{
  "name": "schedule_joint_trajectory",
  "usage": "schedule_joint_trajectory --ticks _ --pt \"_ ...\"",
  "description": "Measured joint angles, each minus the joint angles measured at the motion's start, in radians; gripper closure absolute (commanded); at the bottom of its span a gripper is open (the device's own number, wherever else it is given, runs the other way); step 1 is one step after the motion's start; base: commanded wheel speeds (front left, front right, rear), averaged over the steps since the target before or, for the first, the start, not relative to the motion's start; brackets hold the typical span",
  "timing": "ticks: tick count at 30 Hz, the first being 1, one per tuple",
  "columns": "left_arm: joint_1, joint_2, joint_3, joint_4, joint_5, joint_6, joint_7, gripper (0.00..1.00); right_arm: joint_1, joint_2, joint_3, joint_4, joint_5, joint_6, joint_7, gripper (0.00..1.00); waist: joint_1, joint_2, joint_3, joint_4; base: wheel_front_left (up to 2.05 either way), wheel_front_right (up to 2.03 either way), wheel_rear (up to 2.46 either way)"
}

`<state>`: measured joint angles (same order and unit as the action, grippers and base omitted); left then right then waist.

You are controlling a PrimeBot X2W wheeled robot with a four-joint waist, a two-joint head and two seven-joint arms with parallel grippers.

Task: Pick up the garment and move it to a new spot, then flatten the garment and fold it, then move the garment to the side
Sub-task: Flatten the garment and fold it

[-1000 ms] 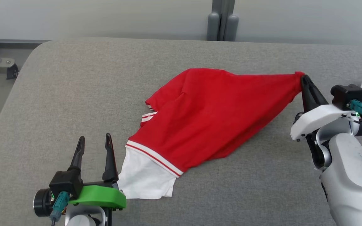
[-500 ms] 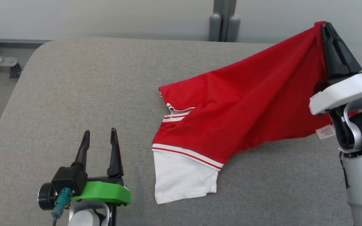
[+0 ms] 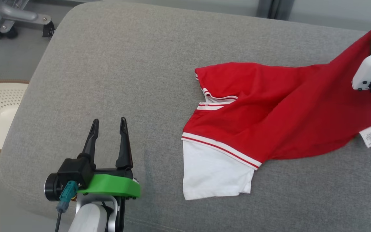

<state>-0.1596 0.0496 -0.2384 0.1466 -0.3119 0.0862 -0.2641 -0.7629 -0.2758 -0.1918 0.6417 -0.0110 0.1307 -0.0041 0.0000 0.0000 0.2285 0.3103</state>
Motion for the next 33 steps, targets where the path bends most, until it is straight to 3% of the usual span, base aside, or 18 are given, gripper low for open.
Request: schedule_joint_trajectory --ticks 5,11,17,22,29,33 --pt "-0.003 0.0 -0.002 0.006 0.001 0.003 0.0 0.0 -0.078 0.03 -0.005 0.146 -0.056 0.0 -0.07 0.0 0.0 0.0 0.03 0.015 0.0 0.0 0.0" --pt "-0.003 0.0 0.007 0.007 0.01 0.003 0.0 0.0 -0.089 0.022 0.029 0.23 -0.039 0.0 -0.117 0.0 0.0 0.0 0.025 -0.016 0.0 0.0 0.0" --pt "0.01 0.0 0.021 0.01 0.024 0.0 0.0 0.0 -0.04 -0.036 0.04 0.216 0.016 0.0 -0.139 0.0 0.0 0.0 0.003 -0.081 0.0 0.0 0.0" --pt "0.017 0.0 0.022 0.007 0.029 -0.003 0.0 0.0 0.054 -0.049 0.033 0.157 0.097 0.0 -0.118 0.0 0.0 0.0 -0.014 -0.143 0.0 0.0 0.0" --pt "0.016 0.0 0.027 0.007 0.042 -0.011 0.0 0.0 0.187 -0.02 0.026 0.103 0.191 0.0 -0.047 0.0 0.0 0.0 -0.018 -0.208 0.0 0.0 0.0" --pt "0.005 0.0 0.018 0.012 0.048 -0.016 0.0 0.0 0.2 0.016 0.039 0.109 0.217 0.0 -0.012 0.0 0.0 0.0 -0.002 -0.21 0.0 0.0 0.0"
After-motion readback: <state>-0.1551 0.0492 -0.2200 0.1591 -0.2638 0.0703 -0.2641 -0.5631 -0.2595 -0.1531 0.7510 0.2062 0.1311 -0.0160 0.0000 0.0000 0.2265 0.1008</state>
